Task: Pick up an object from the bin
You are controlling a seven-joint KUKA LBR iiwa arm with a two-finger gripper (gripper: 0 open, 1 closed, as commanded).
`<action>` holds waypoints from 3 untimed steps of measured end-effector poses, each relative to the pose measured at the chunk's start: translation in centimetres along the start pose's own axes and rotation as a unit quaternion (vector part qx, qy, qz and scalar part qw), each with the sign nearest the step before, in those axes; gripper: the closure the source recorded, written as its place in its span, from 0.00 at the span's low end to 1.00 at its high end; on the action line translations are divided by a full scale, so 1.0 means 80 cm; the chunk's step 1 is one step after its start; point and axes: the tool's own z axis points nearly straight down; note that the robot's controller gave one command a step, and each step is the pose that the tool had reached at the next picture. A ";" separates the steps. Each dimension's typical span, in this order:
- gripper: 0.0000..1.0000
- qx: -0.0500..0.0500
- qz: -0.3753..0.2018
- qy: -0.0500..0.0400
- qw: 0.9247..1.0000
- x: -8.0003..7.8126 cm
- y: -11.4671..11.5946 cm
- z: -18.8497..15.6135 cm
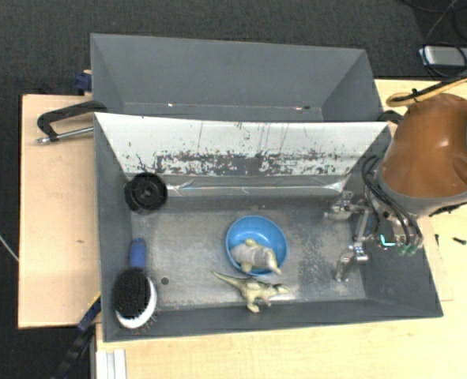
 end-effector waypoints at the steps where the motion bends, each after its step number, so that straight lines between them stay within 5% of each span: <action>1: 0.00 0.001 -0.028 -0.007 1.000 -0.026 0.080 0.110; 2: 0.00 0.000 -0.004 -0.008 1.000 -0.019 0.159 0.106; 3: 0.00 -0.001 -0.037 -0.010 0.999 -0.036 0.236 0.106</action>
Offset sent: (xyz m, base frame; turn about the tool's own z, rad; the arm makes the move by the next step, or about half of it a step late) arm 0.0176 0.0616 -0.0881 -0.0544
